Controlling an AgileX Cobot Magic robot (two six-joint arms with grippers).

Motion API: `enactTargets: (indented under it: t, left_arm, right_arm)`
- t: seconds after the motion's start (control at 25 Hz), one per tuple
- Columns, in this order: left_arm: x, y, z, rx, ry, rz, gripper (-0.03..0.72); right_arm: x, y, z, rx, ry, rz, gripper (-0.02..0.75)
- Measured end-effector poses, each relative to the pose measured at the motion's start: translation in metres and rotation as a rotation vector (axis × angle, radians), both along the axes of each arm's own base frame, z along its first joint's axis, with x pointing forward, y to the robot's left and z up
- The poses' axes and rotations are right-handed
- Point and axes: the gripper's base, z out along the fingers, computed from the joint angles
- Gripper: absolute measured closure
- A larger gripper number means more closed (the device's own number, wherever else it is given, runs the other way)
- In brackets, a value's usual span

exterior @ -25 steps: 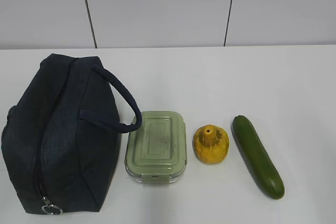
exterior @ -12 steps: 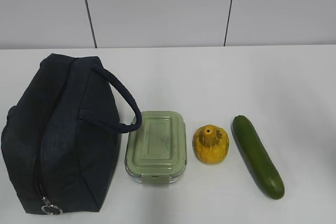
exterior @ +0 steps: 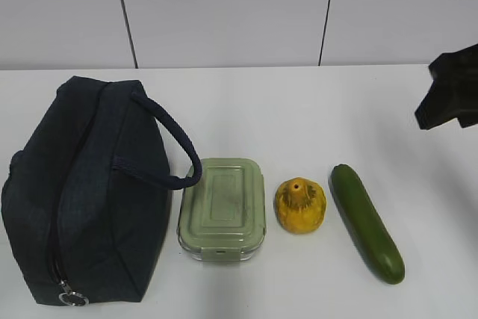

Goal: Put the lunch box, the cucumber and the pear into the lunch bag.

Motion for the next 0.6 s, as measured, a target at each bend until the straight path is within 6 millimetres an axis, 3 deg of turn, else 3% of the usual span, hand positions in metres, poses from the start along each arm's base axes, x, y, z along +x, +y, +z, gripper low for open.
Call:
enactTargets:
  t: [0.28,0.6]
  left_arm:
    - [0.0,0.0,0.0,0.0,0.0,0.0,0.45]
    - [0.0,0.0,0.0,0.0,0.0,0.0,0.45]
  right_arm:
    - [0.031,0.033,-0.045,-0.066,0.135,0.046,0.288]
    - [0.049,0.043,-0.101,-0.095,0.293,0.061,0.276]
